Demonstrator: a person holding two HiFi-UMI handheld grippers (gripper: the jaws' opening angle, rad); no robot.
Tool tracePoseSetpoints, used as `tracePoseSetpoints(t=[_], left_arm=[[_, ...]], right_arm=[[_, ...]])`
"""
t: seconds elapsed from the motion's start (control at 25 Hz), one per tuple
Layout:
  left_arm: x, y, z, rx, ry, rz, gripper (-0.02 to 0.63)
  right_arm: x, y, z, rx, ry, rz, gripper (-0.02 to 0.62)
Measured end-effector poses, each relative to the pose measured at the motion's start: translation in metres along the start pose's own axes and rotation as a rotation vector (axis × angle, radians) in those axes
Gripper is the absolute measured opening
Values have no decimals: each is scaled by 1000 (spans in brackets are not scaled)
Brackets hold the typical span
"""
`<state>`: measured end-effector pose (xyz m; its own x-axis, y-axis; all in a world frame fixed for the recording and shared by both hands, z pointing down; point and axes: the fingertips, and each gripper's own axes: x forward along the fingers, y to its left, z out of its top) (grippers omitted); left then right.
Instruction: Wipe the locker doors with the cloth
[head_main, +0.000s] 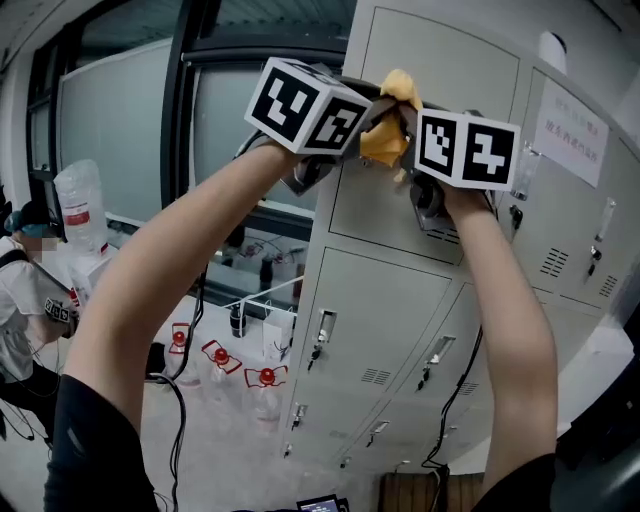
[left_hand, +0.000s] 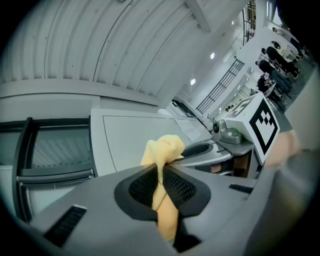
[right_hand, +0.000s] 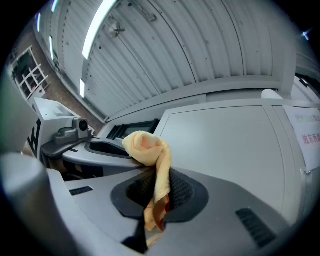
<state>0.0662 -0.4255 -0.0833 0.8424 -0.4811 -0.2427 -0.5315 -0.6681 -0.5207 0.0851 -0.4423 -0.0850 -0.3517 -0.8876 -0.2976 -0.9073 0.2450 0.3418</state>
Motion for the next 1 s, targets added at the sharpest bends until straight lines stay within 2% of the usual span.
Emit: tracePoseSetpoints(t=[0.2,0.4,0.68,1.0], left_arm=[[-16,14,-26,-28,15,7,43],[-15,19,-51,-50,23,-4,43],[-13,20,-49,-84,-22,-21,43],[-3,7,-44,-67,-10,-27,43]], right_arm=[[17,23,-16,-8,27,3,61],[25,28,-35,-40,53,-22,61],[28,25,-37,-41,40,-28,61],[17,13,-38,-63,44,-41,61]])
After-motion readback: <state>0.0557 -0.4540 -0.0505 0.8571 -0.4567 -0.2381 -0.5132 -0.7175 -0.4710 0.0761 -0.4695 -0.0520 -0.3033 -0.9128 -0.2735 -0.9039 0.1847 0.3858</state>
